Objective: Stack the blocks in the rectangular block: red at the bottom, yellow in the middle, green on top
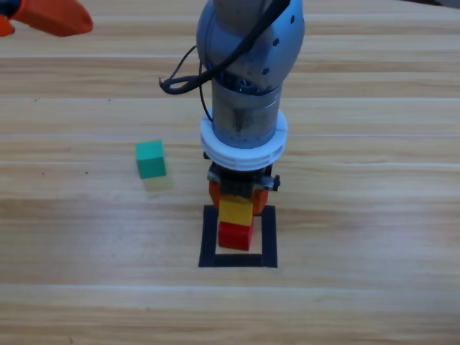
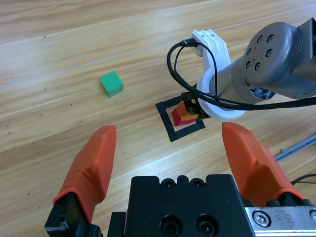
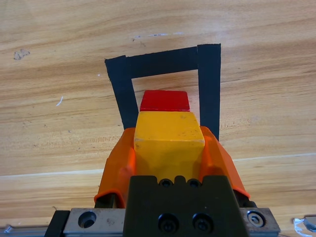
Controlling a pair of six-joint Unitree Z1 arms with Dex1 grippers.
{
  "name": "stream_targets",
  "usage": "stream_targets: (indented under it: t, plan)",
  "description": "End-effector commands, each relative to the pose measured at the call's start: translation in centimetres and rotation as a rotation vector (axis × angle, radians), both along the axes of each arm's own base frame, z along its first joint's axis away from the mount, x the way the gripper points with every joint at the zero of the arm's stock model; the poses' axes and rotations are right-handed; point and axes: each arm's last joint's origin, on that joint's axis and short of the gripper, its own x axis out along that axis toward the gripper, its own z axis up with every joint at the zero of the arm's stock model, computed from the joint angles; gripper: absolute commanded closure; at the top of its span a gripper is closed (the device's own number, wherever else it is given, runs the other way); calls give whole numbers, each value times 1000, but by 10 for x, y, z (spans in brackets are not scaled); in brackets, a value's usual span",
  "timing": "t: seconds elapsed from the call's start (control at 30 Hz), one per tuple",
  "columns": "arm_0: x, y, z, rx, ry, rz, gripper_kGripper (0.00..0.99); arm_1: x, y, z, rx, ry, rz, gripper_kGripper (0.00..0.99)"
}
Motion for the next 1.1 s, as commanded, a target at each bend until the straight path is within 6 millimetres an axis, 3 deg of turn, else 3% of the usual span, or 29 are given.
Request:
stream_targets:
  t: [0.03,0.07,0.1,0.2,0.3,0.4,0.47,0.6,0.73,0.87,0.93,1.03,1.1]
  plan:
    - [10,-5,-13,36,35,32,79,-6,11,-31,-61,21,42,367]
    - [11,-5,-13,35,34,34,79,-6,11,-30,-61,21,42,232]
    - [11,-6,-13,36,36,33,79,-6,10,-29,-64,23,41,166]
    - [12,-7,-15,40,42,35,77,-8,11,-29,-64,28,42,148]
    - [12,-8,-16,40,44,36,79,-10,13,-29,-63,27,50,65]
    - [13,-8,-16,40,44,36,77,-12,13,-17,-47,4,66,4]
    - [13,-8,-16,41,40,45,77,-14,13,2,-22,-35,93,1]
    - [25,-7,-25,24,56,124,77,-33,0,71,46,-173,177,0]
    - [40,-5,-27,-17,67,208,77,-47,-28,120,65,-251,248,0]
    - [55,-4,-30,-51,92,275,79,-65,-64,144,50,-327,345,2]
    - [72,-10,-38,-42,131,296,79,-75,-96,148,105,-386,386,1]
    - [107,-23,-60,-4,212,331,79,-90,-148,137,254,-466,447,0]
    - [131,-36,-76,39,268,360,79,-95,-163,125,255,-456,510,0]
